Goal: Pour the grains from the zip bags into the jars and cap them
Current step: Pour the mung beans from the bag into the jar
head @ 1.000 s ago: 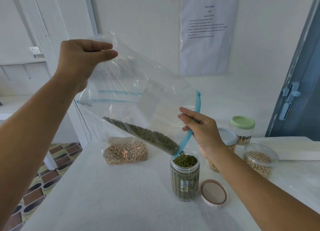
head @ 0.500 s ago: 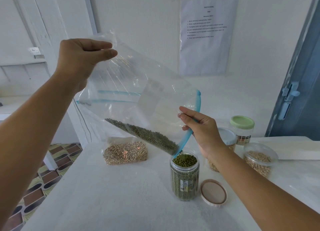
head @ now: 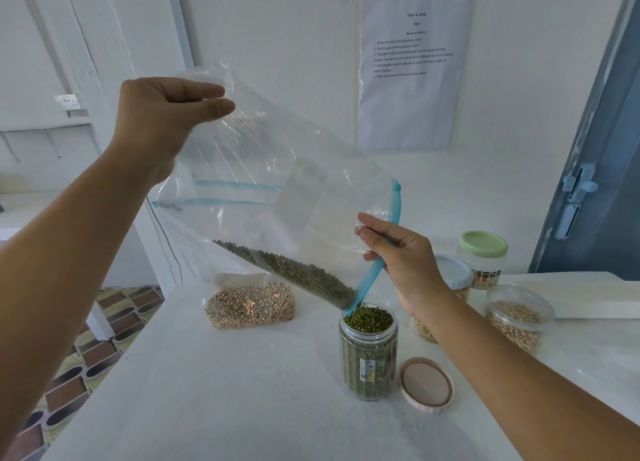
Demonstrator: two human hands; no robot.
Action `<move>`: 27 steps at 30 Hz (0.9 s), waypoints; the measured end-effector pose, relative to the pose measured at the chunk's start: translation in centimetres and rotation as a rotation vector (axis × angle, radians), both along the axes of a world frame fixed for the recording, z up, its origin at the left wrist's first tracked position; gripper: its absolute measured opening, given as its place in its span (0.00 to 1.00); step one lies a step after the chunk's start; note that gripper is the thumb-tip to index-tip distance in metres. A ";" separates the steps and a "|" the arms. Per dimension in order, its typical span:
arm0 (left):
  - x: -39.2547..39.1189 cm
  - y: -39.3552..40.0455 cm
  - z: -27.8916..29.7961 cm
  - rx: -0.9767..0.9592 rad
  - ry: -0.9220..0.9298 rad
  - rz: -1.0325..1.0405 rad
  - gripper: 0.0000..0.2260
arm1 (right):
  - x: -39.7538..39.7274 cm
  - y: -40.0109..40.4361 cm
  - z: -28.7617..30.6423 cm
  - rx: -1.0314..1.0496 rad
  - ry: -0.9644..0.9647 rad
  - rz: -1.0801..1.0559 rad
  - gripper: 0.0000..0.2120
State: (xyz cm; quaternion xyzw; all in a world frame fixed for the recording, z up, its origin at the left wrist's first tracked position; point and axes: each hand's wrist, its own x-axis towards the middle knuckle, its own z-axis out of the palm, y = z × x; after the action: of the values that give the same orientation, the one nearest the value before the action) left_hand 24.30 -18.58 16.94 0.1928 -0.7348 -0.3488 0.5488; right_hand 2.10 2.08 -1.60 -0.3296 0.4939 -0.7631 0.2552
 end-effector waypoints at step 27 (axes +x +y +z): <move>0.0 -0.5 -0.4 0.026 0.010 0.006 0.15 | -0.1 0.0 -0.1 0.000 -0.001 -0.008 0.11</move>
State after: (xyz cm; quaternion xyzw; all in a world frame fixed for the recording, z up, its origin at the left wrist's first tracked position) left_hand 24.31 -19.11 16.50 0.2003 -0.7268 -0.3579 0.5510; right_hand 2.03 2.03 -1.73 -0.3272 0.4952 -0.7641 0.2525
